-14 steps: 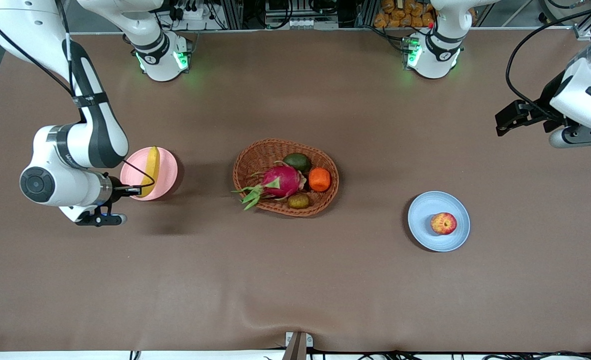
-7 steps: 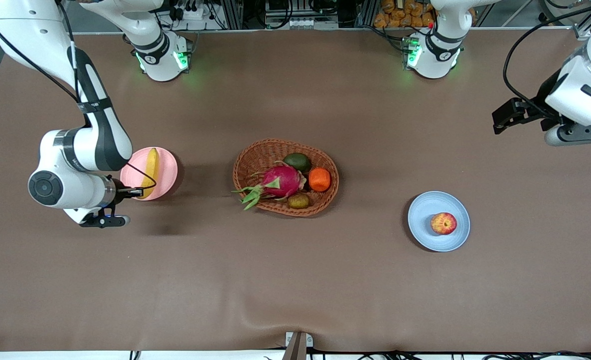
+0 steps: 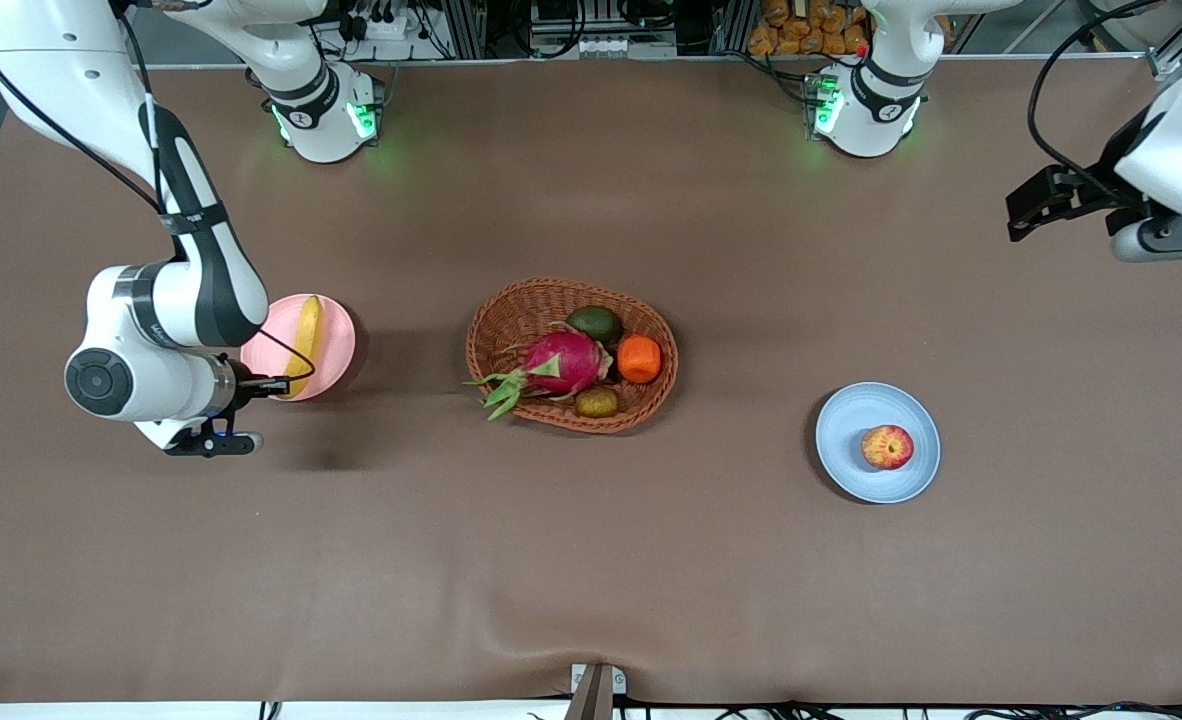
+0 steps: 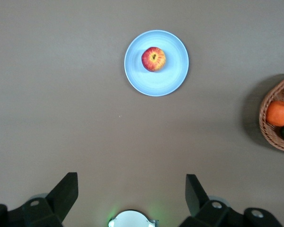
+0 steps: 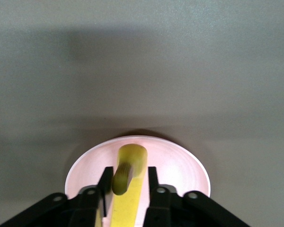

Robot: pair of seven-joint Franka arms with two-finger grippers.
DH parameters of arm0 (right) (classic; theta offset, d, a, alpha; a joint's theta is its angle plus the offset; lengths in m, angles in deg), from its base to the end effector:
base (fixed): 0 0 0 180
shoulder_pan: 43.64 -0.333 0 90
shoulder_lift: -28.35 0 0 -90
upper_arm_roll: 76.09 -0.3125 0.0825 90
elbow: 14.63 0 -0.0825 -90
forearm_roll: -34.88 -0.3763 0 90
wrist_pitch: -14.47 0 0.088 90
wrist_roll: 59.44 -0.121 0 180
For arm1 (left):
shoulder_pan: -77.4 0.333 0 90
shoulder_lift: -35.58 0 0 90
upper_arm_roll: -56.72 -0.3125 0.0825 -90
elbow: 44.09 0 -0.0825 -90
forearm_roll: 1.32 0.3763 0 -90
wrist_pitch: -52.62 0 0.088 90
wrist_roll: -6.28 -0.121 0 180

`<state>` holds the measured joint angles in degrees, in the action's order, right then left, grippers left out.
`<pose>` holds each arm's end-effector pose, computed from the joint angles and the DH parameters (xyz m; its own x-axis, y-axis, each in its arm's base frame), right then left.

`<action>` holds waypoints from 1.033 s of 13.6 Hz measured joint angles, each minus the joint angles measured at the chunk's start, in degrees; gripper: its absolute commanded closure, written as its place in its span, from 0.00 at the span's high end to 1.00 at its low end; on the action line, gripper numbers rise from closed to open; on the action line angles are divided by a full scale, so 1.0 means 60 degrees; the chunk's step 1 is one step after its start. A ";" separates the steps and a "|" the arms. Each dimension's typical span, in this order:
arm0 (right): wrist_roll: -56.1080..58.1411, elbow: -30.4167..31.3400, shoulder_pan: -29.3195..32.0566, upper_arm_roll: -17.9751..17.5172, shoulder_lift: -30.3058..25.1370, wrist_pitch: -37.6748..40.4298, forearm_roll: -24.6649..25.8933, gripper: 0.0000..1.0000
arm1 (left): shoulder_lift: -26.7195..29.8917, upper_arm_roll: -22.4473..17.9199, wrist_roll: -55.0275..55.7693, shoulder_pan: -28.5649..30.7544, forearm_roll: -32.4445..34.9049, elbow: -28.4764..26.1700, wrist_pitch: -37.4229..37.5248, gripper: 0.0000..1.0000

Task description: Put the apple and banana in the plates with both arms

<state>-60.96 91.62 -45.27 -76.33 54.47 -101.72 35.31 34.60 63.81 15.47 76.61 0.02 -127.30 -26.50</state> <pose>0.5958 0.0188 0.2439 0.9604 0.0082 -0.2785 0.0118 -0.9999 0.0111 0.5263 -0.0690 0.6360 0.9961 0.0276 -0.0837 0.0247 -0.9991 -0.0350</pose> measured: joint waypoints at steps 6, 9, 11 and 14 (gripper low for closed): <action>-0.0075 -0.1950 -0.0041 -0.0123 -0.0069 0.2028 0.0000 1.00 | 0.0550 -0.0939 -0.0396 -0.0685 -0.0282 -0.0523 0.0068 1.00; -0.0075 -0.4120 -0.0274 -0.0173 -0.0179 0.3828 -0.0001 1.00 | 0.0646 -0.0892 -0.0399 -0.0700 -0.0283 -0.0543 0.0135 1.00; -0.0072 -0.5146 -0.0321 -0.0176 -0.0264 0.4725 0.0000 1.00 | 0.0674 -0.0890 -0.0399 -0.0701 -0.0283 -0.0544 0.0138 1.00; -0.0069 -0.6384 -0.0318 -0.0174 -0.0414 0.6077 0.0000 1.00 | 0.0692 -0.0903 -0.0399 -0.0699 -0.0283 -0.0546 0.0140 1.00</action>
<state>-61.38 53.32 -47.17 -77.38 51.98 -65.26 35.31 38.75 58.40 13.07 72.42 -1.68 -130.57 -25.66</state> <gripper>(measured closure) 0.000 0.000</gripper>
